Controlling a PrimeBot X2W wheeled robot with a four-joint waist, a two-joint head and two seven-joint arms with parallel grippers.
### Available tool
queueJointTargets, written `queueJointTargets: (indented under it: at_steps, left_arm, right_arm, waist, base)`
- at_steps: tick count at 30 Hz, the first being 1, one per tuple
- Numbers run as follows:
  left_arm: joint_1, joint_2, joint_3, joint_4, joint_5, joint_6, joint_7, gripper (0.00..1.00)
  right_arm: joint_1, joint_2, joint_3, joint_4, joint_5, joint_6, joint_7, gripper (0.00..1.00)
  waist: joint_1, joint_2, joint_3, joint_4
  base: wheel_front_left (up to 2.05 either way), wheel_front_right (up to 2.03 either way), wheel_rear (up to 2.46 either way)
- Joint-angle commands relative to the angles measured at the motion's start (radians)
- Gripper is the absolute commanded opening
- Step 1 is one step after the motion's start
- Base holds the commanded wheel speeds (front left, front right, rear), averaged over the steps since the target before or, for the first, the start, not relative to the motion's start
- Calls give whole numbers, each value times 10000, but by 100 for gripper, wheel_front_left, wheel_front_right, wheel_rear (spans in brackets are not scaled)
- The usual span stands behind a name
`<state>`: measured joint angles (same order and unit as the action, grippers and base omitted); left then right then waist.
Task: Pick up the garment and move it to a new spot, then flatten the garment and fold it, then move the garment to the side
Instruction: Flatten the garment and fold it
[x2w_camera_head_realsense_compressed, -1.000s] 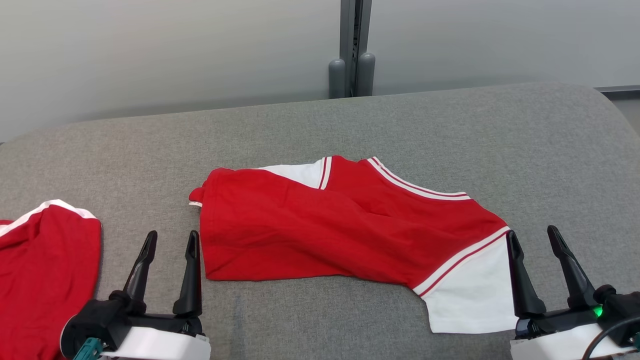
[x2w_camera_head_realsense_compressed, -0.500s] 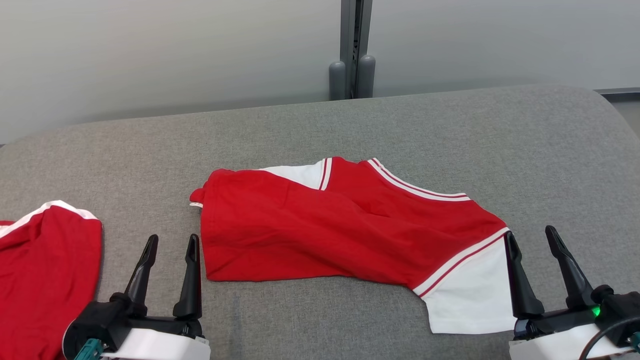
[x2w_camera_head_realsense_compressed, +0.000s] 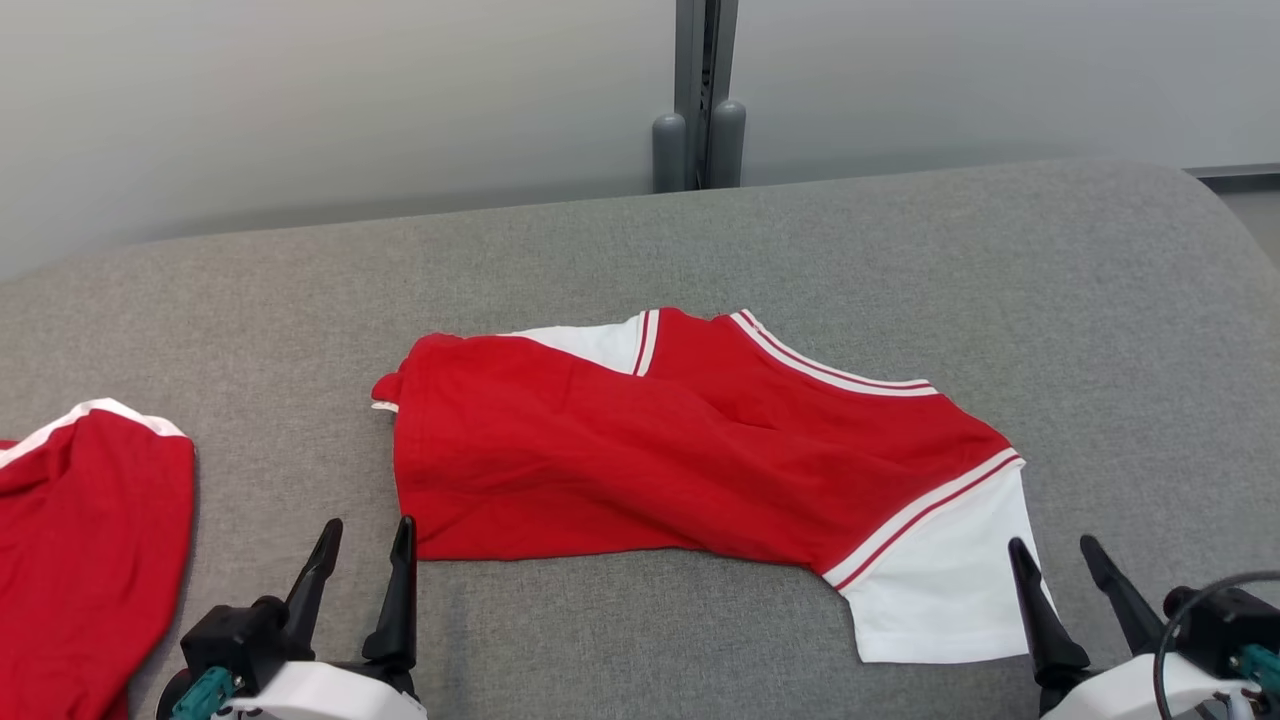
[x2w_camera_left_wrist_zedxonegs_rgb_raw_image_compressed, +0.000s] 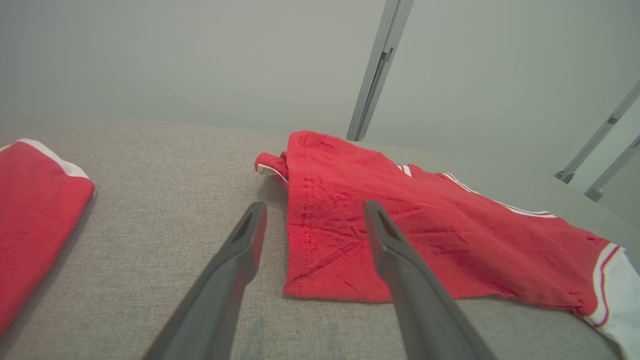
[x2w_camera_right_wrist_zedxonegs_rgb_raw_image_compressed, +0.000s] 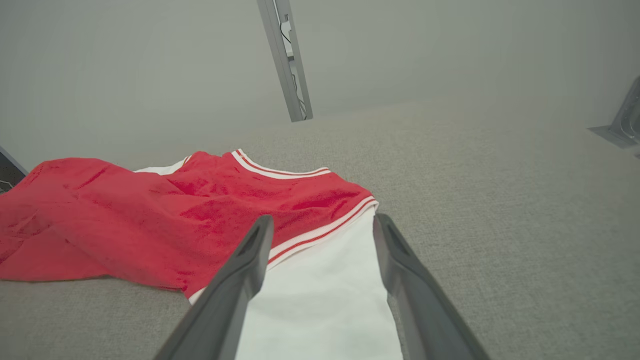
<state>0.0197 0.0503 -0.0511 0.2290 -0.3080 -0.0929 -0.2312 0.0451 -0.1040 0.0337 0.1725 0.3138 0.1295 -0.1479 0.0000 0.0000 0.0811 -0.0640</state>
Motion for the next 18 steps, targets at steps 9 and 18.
queueJointTargets:
  at_steps: [9,18]
  left_arm:
    - [-655,401,129,797,-366,251,1848,100]
    - [-962,769,-80,905,-352,457,3460,100]
  right_arm:
    - [-375,-234,-326,307,570,24,3577,100]
    - [-370,43,-881,81,556,24,5549,100]
  waist:
    - [0,0,491,-131]
    - [0,0,628,-146]
  base:
    - [0,0,0]
    - [0,0,0]
